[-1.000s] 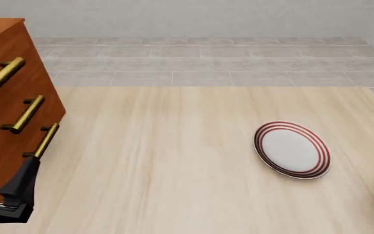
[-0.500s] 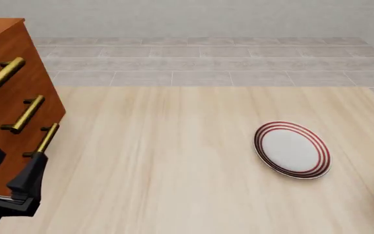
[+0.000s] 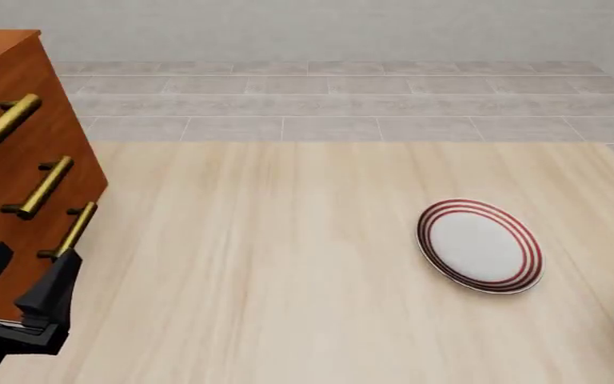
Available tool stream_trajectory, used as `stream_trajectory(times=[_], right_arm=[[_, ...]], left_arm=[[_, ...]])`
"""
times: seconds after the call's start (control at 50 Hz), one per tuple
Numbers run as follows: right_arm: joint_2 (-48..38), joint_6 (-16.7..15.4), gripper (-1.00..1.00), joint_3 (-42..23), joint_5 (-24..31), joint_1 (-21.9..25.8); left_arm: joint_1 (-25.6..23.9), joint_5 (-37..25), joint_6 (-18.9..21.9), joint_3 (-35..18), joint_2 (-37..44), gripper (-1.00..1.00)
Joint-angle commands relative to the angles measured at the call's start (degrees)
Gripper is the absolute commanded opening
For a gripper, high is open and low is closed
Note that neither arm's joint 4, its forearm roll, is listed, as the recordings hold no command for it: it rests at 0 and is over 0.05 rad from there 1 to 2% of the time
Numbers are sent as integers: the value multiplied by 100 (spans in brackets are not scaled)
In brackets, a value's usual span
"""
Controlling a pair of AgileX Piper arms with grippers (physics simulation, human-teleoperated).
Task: Put the bowl on top of the cabinet.
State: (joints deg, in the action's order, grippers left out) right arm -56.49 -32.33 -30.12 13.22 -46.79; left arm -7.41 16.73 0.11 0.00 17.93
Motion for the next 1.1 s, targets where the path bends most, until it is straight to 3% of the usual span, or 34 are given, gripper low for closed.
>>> stream_trajectory(times=[0.02,0.2,0.56,1.1], right_arm=[[-661,-34,100,13,-412,-215],[-1116,-211,100,12,-784,-415],[-1879,-208,100,281,-1461,-465],[-2719,-367,100,286,-1956,-645]], left_arm=[[-18,-31,28,0,-33,100],[-29,-176,60,0,-181,100],[-28,-130,84,0,-128,100],[-52,122,106,0,138,100]])
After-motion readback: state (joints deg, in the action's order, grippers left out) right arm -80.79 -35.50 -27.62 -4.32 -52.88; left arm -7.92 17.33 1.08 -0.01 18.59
